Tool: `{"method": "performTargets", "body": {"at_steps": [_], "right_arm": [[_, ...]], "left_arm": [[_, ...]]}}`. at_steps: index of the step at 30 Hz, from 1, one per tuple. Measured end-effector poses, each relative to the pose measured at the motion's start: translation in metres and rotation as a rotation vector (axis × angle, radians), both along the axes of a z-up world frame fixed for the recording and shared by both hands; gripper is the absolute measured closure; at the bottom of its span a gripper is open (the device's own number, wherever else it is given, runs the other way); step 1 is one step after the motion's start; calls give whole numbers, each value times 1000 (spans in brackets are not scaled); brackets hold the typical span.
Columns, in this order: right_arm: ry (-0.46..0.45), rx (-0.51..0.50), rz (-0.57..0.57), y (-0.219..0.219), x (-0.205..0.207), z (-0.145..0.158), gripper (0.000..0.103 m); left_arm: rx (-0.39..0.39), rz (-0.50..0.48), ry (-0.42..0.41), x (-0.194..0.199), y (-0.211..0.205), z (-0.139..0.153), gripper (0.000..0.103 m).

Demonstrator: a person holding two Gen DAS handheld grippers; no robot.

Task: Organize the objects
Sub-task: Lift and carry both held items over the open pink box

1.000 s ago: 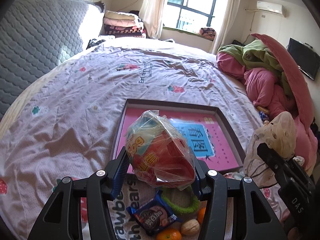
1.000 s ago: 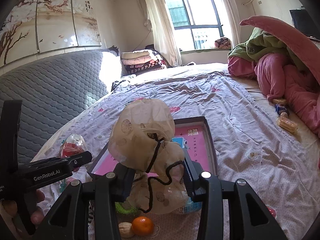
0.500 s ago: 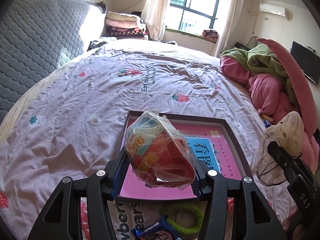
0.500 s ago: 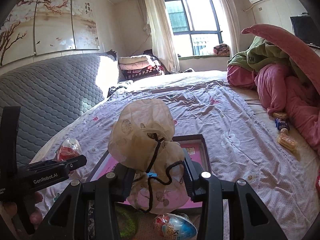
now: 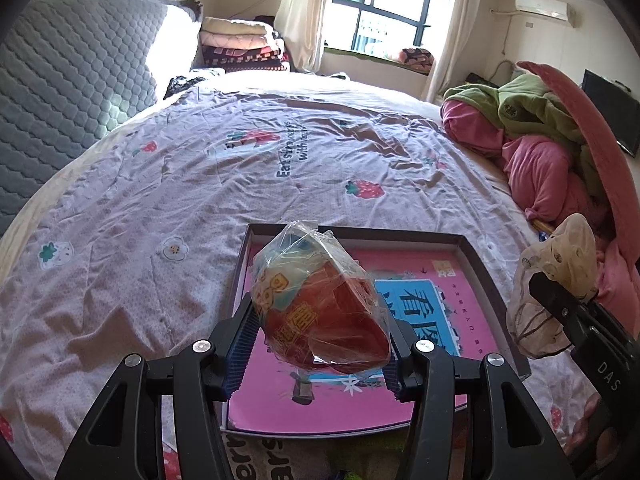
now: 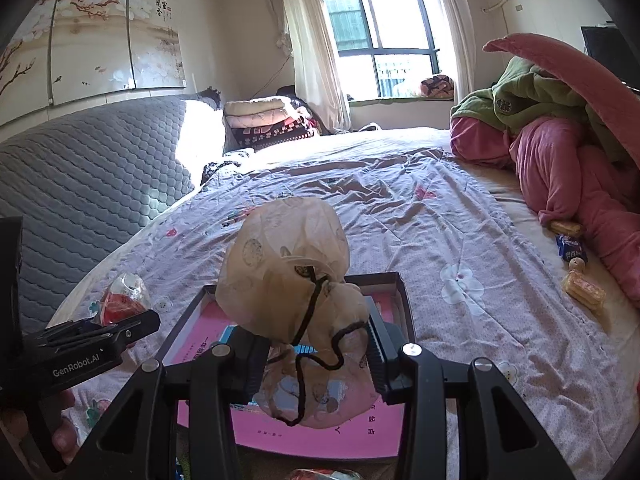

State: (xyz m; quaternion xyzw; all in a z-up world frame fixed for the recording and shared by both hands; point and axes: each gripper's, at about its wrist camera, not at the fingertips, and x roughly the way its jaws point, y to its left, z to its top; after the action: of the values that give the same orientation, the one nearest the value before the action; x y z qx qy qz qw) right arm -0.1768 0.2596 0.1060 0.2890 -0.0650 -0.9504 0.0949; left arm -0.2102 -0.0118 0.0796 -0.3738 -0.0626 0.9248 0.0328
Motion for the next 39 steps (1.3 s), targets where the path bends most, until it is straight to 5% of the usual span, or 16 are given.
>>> {"method": "performTargets", "body": {"at_steps": [39], "right_arm": [[-217,49,32,4,-25,-69,59]], "left_arm": [[-72,4,-154,-29,12,-72,47]]}}
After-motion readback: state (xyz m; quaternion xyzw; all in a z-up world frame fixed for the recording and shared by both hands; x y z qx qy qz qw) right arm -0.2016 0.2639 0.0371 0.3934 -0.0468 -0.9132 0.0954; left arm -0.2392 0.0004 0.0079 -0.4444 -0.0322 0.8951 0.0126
